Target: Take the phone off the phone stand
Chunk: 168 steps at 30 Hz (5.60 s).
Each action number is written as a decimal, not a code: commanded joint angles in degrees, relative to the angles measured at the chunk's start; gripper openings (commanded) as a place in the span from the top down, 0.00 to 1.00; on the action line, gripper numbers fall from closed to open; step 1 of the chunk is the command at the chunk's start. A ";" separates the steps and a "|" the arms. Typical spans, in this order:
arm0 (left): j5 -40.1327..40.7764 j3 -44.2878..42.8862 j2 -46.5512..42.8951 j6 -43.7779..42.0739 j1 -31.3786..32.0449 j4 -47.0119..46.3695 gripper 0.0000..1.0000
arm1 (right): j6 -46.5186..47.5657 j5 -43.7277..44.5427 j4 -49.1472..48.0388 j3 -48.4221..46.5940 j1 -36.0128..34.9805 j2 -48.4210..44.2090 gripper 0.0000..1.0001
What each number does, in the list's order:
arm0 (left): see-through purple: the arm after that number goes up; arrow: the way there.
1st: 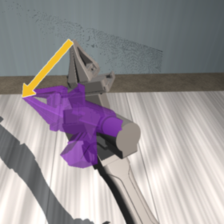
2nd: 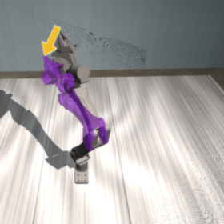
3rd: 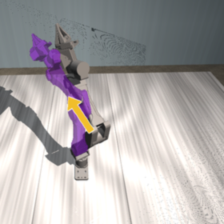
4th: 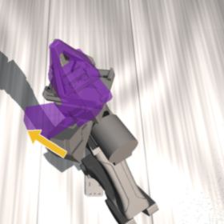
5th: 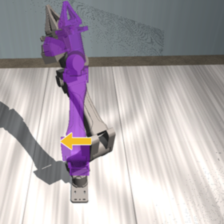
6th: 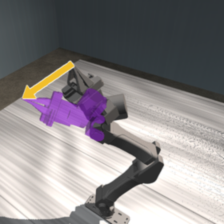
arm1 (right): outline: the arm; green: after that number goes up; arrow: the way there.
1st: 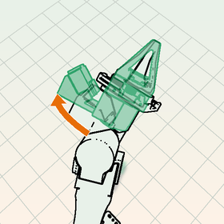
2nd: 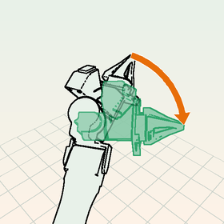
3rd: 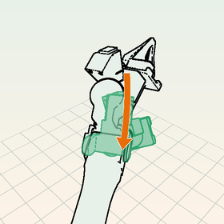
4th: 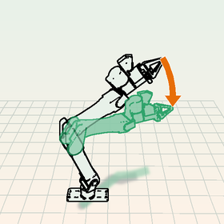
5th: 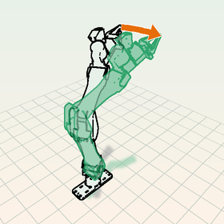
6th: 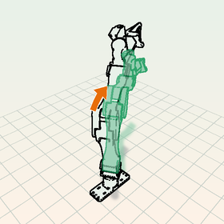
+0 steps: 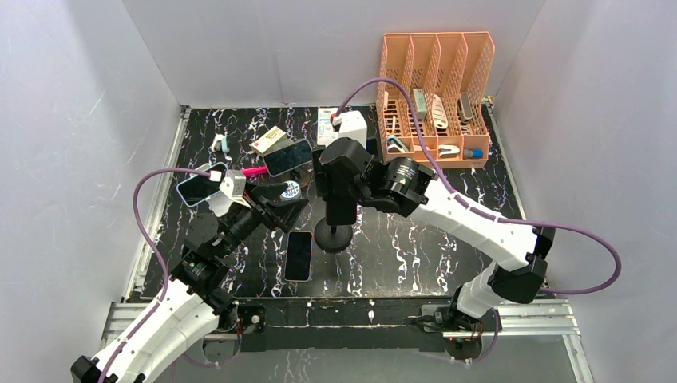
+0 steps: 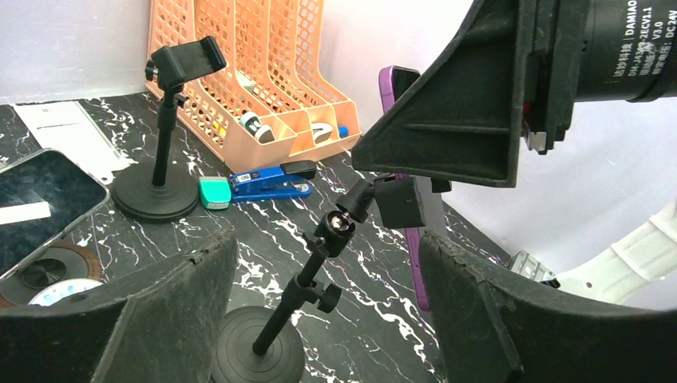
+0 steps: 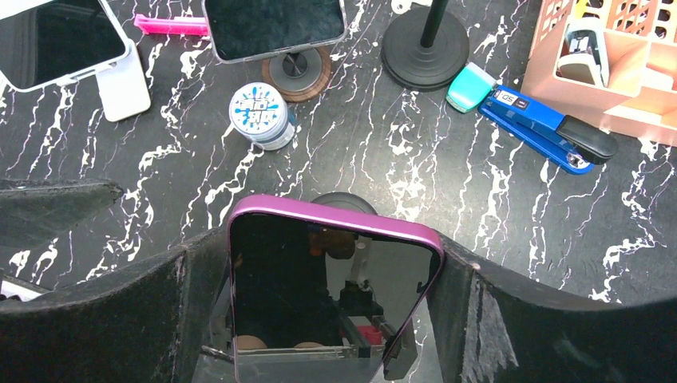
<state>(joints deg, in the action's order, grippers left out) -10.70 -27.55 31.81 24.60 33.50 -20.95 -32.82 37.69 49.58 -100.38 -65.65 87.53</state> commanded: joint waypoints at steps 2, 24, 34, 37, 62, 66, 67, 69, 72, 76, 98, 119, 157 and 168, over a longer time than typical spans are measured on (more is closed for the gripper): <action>-1.74 -0.13 -0.61 -1.13 -0.19 -1.34 0.20 | -0.67 2.16 -1.14 0.71 -0.14 -0.84 0.09; -19.93 -2.27 11.96 5.57 -0.19 -9.11 0.22 | 0.55 2.22 -2.04 3.20 -0.09 -3.56 0.53; -20.47 -8.10 16.75 5.95 -0.19 -9.77 0.22 | 1.18 2.06 -2.21 3.32 -0.07 -4.89 0.54; -20.08 -9.31 17.79 5.90 -0.19 -9.70 0.22 | 1.03 1.77 -2.13 3.72 -0.09 -5.20 0.54; -23.96 -10.22 22.17 7.30 -0.19 -12.38 0.69 | 0.41 1.83 -2.21 3.83 -0.09 -5.30 0.56; -23.93 -9.02 21.59 7.37 -0.19 -12.28 0.94 | -0.20 2.67 -2.38 5.33 -0.01 -6.13 0.62; -23.84 -8.71 21.36 7.50 -0.19 -12.23 1.00 | -0.37 2.78 -2.38 5.77 0.24 -6.32 0.64; -22.89 -7.47 20.58 8.38 -0.19 -12.59 1.00 | -0.62 2.76 -2.45 6.84 0.65 -7.04 0.71; -20.18 -4.12 19.22 12.17 -0.19 -16.57 1.00 | -1.22 2.39 -2.70 9.28 1.86 -8.56 0.91; -16.18 0.09 18.45 17.34 -0.25 -22.96 1.00 | -2.68 1.80 -3.24 12.70 3.57 -10.49 0.99; -12.74 3.19 18.06 21.61 -0.89 -27.48 1.00 | -4.87 -2.60 -5.38 21.17 7.39 -17.08 0.99; -12.93 2.88 18.57 26.29 -1.65 -31.17 1.00 | -1.75 -7.03 -10.20 27.35 8.13 -22.75 0.99; -10.54 -0.43 19.25 16.54 -2.67 -20.49 1.00 | -2.55 -13.87 -6.98 9.93 8.61 -7.33 0.66; -7.35 -0.84 19.42 14.72 1.04 -18.61 1.00 | -3.22 -14.29 -9.37 9.60 8.61 -7.64 0.91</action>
<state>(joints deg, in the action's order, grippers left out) -22.63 -28.23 51.72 42.37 34.37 -43.42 -37.06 20.97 38.94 -88.73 -58.13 80.51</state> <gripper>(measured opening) 0.222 0.787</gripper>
